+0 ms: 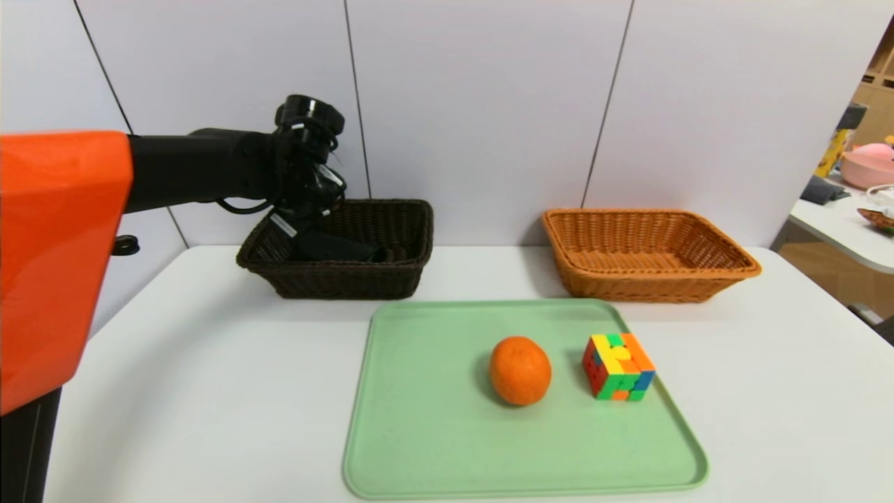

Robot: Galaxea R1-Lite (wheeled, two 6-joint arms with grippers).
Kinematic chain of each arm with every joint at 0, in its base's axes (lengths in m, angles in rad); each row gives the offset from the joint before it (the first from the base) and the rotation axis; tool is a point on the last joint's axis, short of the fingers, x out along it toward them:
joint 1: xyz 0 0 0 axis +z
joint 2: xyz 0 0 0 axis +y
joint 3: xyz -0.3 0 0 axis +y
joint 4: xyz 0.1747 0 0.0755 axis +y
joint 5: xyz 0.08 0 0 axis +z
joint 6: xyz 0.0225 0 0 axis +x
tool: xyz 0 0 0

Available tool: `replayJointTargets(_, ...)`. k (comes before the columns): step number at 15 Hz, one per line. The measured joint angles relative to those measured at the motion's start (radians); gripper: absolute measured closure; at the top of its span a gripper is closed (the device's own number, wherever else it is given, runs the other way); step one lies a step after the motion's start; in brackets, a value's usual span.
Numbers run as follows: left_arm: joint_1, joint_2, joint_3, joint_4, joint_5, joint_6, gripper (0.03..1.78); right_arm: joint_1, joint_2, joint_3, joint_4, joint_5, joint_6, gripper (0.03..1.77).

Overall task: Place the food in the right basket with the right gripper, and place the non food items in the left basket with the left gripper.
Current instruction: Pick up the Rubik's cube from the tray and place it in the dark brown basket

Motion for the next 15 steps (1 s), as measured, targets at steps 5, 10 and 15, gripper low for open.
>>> replayJointTargets(5, -0.070, -0.140, 0.130, -0.001, -0.097, 0.215, 0.20, 0.000, 0.000, 0.000, 0.000, 0.000, 0.000, 0.10)
replayJointTargets(10, -0.256, -0.206, 0.210, 0.001, -0.137, 0.386, 0.16, 0.000, 0.000, 0.000, 0.000, 0.000, 0.000, 0.10)
replayJointTargets(15, -0.450, -0.254, 0.219, 0.017, -0.226, 0.610, 0.14, 0.000, 0.000, 0.000, -0.001, 0.000, 0.000, 0.10)
